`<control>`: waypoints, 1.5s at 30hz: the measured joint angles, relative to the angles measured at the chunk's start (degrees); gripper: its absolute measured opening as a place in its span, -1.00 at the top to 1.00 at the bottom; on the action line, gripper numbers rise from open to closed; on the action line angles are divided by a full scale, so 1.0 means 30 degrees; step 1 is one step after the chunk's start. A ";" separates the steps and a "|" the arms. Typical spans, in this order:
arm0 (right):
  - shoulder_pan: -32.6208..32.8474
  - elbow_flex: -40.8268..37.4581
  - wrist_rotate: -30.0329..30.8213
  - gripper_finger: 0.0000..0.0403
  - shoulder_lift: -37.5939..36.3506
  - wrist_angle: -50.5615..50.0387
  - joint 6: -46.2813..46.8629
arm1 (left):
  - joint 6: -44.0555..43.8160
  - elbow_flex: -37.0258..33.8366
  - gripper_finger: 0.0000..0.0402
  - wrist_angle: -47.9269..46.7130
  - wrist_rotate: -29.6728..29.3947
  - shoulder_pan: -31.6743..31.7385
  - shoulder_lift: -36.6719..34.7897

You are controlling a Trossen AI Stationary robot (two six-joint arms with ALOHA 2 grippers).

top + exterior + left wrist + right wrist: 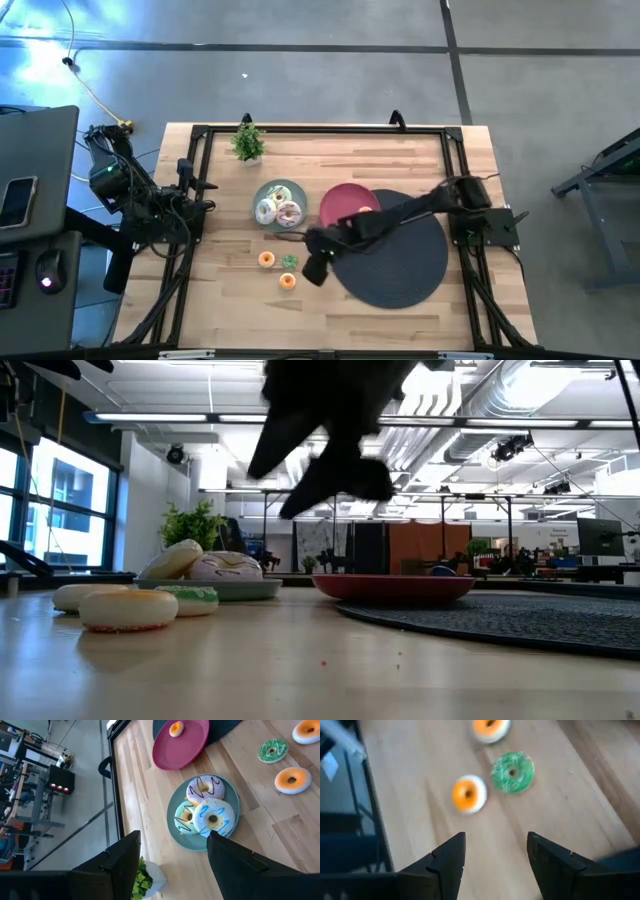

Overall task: Pick & Place donuts
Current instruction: Put the small green donut on the red plate

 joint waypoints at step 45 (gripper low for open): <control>0.4630 0.4108 0.9009 0.00 -0.0529 -1.0809 -0.0753 | 0.7639 -1.1263 -0.09 2.1279 0.9865 0.4065 0.7111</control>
